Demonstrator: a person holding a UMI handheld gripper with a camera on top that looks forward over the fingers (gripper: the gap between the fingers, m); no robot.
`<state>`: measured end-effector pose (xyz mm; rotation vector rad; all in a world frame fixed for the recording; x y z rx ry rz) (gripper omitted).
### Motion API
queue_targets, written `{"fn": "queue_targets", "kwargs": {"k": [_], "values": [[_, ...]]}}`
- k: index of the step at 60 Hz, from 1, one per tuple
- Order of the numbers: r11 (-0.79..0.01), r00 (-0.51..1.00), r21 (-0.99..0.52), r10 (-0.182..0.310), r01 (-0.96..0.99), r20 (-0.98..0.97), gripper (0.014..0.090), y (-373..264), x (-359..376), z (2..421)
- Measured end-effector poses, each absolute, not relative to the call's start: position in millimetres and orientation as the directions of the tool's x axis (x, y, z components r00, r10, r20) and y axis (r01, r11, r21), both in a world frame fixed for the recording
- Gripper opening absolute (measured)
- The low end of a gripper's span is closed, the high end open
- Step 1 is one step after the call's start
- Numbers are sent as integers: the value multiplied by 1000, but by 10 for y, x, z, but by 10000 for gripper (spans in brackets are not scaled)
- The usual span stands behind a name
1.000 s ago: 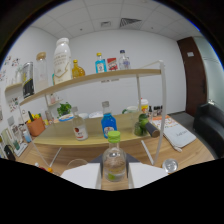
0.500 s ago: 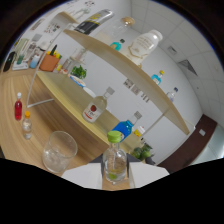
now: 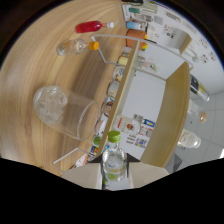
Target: Make me a cup of Vodka Sunrise.
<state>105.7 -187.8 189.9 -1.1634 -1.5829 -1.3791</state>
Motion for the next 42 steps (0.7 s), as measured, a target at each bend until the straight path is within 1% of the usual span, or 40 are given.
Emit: {"fn": "queue_targets", "kwargs": {"k": [5,10,16,22,25,27,30,33,35,38,42], "values": [[35,-451,452,169,891,876,347,-1844,1066,1853],[61,-505,503,176,862,845,349,-1863,1031,1815],[78,-505,499,169,863,846,348,-1876,979,1835],[80,-431,424,166,902,887,347,-1892,927,1908],[77,-350,342,156,937,924,347,-1903,886,1989],[76,-267,258,153,963,952,348,-1921,853,2054],[94,-103,90,140,991,985,349,-1962,757,2205],[109,90,-107,153,988,984,352,-2003,683,2328],[113,213,-232,154,966,965,353,-2024,650,2427],[111,384,-405,170,908,908,351,-2063,616,2508],[95,572,-592,179,800,801,352,-2112,629,2613]]}}
